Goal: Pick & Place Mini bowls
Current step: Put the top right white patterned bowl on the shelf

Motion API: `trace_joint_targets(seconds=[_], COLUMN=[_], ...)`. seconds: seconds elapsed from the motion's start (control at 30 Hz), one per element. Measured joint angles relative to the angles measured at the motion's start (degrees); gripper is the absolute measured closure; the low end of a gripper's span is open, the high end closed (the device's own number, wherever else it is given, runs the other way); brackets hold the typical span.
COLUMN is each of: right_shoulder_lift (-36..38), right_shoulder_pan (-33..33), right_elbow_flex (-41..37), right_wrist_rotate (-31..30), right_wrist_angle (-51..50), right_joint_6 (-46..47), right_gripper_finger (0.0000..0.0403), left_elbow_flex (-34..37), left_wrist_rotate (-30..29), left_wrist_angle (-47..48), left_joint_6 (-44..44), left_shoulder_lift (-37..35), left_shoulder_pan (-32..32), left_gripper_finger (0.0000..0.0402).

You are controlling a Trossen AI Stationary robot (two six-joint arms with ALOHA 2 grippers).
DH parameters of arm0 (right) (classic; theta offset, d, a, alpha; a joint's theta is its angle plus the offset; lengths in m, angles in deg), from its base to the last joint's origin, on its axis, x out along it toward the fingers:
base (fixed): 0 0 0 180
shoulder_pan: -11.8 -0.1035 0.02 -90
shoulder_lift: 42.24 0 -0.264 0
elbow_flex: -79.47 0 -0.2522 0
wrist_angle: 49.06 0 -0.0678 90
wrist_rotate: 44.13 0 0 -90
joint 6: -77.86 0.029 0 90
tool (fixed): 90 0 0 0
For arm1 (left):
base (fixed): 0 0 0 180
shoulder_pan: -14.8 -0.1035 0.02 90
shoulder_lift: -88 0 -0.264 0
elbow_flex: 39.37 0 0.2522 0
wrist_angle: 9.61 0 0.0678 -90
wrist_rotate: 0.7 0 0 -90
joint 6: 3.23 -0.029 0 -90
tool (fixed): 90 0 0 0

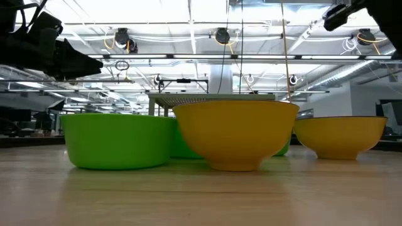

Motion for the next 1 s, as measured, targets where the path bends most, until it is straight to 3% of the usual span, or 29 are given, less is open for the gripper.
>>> trace_joint_targets(seconds=[0.17, 0.37, 0.53, 0.67, 0.8, 1.0], right_shoulder_lift=[-4.2, -4.4, -4.3, -5.9, -13.1, -25.3], right_shoulder_pan=[-4.4, -4.5, -4.7, -5.9, -7.3, -7.5], right_elbow_flex=[2.4, 2.6, 4.1, 13.5, 27.5, 42.9], right_wrist_rotate=[-10.7, -12.4, -20.0, -26.1, -34.7, -35.0], right_wrist_angle=[-1.2, -10.7, -16.0, -41.5, -71.9, -105.5], right_joint_6=[-12.9, -20.5, -20.8, -20.7, -13.0, 5.0], right_gripper_finger=[0.0396, 0.0370, 0.0327, 0.0265, 0.0213, 0.0187], left_elbow_flex=[0.0, 0.0, 0.0, 0.0, 0.0, 0.0], left_wrist_rotate=[0.0, 0.0, 0.0, 0.0, 0.0, 0.0], left_wrist_angle=[0.0, 0.0, -0.1, -0.1, -0.1, -0.1], left_joint_6=[0.0, 0.0, 0.0, 0.0, 0.0, 0.0], left_shoulder_lift=[0.0, 0.0, 0.0, 0.0, 0.0, 0.0], left_shoulder_pan=[0.0, 0.0, 0.0, 0.0, 0.0, 0.0], left_gripper_finger=[0.0165, 0.0165, 0.0165, 0.0165, 0.0165, 0.0165])
